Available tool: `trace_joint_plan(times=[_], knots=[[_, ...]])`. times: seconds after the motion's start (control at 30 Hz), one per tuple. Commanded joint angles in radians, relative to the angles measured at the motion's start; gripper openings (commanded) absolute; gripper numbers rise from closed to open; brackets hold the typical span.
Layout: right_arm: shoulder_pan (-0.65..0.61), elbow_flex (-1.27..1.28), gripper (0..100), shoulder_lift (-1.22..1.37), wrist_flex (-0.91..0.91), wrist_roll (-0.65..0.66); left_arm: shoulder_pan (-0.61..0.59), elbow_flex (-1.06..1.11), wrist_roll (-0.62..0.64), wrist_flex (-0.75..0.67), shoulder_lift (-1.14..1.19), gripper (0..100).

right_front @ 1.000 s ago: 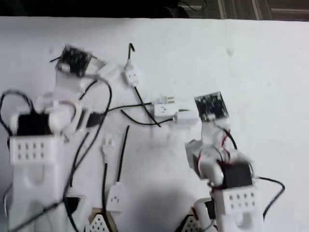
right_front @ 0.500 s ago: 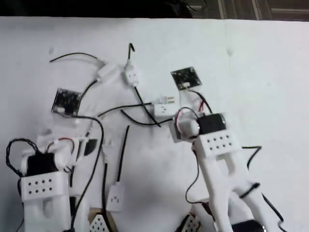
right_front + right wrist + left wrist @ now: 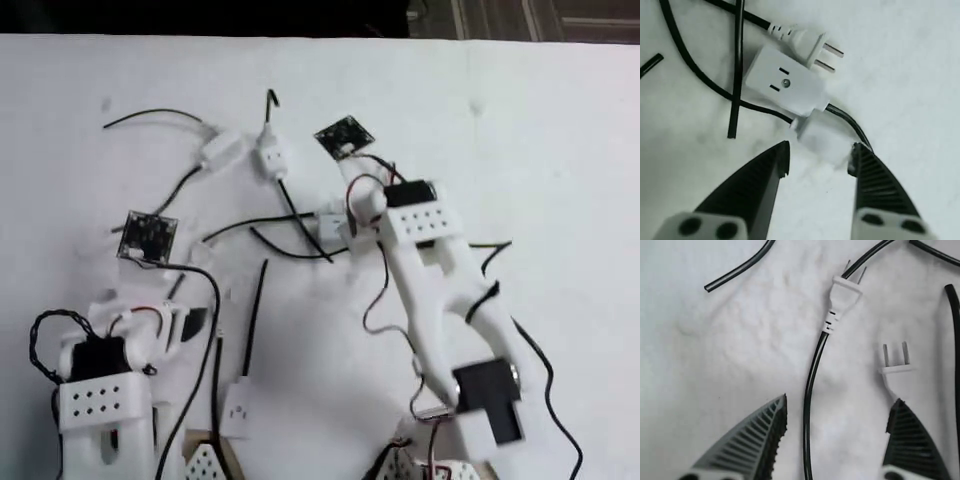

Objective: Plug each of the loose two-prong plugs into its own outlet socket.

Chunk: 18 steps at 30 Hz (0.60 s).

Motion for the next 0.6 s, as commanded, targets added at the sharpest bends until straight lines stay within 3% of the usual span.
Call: trace_joint_plan(times=[0.0, 0.27, 0.57], knots=[[0.035, -0.115, 19.1, 0.053, -0.013, 0.021, -0.008, -0.002, 0.0, -0.02, -0.016, 31], [0.068, -0.135, 19.0, 0.196, -0.007, 0.02, -0.008, 0.0, 0.0, -0.02, -0.016, 31], [0.084, -0.127, 19.0, 0.047, 0.326, 0.023, -0.008, 0.002, 0.0, -0.04, -0.016, 31]])
